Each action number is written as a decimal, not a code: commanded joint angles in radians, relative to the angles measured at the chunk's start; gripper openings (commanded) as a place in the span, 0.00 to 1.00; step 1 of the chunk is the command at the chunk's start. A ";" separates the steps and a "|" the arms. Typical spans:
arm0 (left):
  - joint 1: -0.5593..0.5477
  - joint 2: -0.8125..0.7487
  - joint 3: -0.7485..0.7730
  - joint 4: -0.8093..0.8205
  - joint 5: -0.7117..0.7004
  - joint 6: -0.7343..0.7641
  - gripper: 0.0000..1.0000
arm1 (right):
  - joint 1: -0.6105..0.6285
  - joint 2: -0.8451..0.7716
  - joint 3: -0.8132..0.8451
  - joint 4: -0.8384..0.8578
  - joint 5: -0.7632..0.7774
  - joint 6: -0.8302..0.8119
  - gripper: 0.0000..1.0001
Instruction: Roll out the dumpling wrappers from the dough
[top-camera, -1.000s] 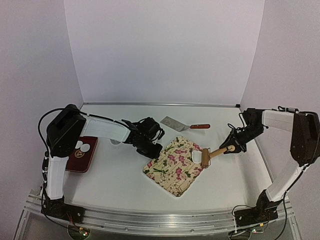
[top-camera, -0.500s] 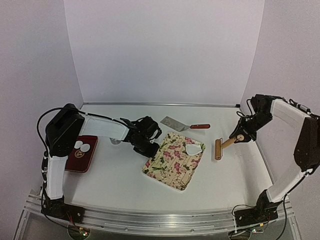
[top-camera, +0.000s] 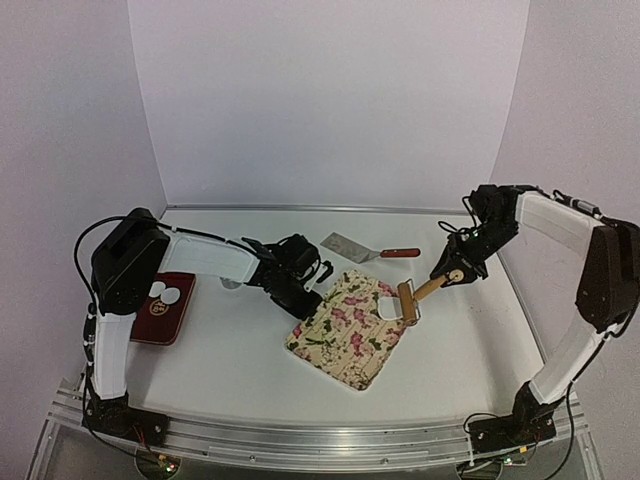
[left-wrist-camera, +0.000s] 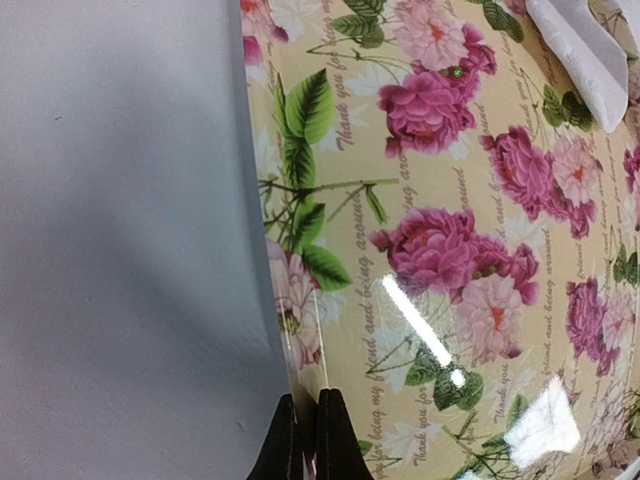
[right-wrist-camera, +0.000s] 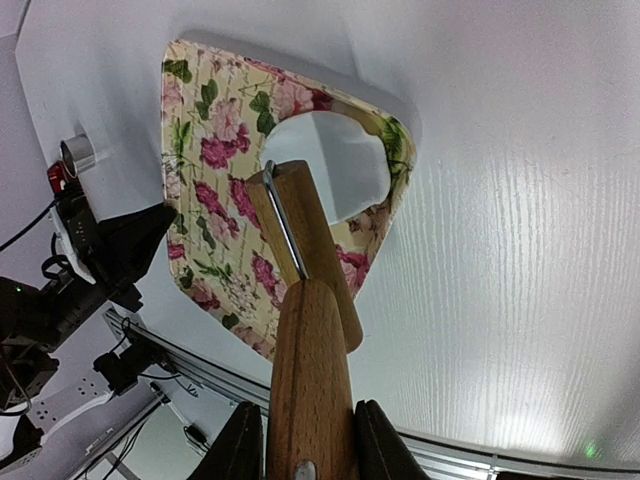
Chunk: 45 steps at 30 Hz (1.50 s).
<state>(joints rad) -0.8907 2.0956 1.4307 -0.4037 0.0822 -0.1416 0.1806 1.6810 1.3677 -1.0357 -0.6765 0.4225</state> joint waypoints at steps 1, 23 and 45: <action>-0.014 -0.014 -0.011 -0.063 0.028 0.080 0.00 | 0.026 0.053 0.075 0.003 0.001 -0.032 0.00; -0.020 0.008 -0.002 -0.062 0.056 0.054 0.00 | 0.042 0.230 -0.022 0.071 0.166 -0.115 0.00; -0.028 0.038 0.033 -0.052 0.068 0.015 0.00 | 0.109 0.344 -0.103 0.148 0.276 -0.023 0.00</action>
<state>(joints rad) -0.8978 2.0995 1.4399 -0.4206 0.1116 -0.1139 0.2472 1.8986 1.3340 -0.8545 -0.7899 0.3641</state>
